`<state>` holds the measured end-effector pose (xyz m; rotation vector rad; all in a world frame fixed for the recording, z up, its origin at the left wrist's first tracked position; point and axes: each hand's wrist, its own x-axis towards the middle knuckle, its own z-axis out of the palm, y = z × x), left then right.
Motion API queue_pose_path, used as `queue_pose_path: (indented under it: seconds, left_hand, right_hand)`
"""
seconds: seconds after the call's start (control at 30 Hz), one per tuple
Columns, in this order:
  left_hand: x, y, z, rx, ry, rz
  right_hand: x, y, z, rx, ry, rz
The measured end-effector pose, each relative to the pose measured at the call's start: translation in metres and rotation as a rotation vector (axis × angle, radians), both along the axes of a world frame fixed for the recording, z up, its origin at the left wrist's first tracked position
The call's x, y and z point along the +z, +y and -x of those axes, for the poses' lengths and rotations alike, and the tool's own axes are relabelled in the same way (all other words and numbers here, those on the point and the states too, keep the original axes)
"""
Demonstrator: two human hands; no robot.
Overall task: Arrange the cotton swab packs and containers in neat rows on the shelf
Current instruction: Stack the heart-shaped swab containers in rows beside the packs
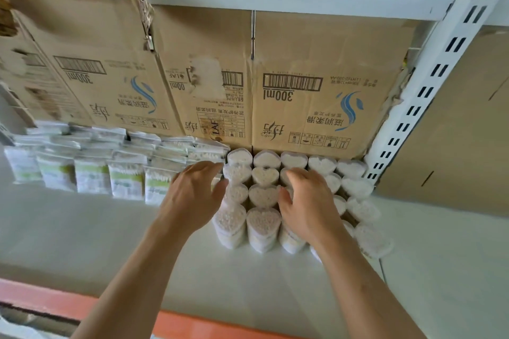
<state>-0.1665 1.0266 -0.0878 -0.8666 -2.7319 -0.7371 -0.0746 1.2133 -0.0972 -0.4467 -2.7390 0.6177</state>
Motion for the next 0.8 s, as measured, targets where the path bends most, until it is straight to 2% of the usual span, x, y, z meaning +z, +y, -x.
queue_pose_path:
  seconds: [0.2,0.37,0.8]
  left_hand:
    - [0.013,0.026,0.043,-0.104,-0.036,0.013]
    - [0.015,0.047,0.071,-0.135,-0.062,0.114]
    - [0.006,0.056,0.090,-0.212,-0.148,0.233]
  right_hand:
    - [0.019,0.013,0.038,0.011,0.002,-0.005]
    - [0.032,0.011,0.064,0.017,-0.091,0.008]
    - [0.028,0.007,0.095,-0.038,-0.234,0.024]
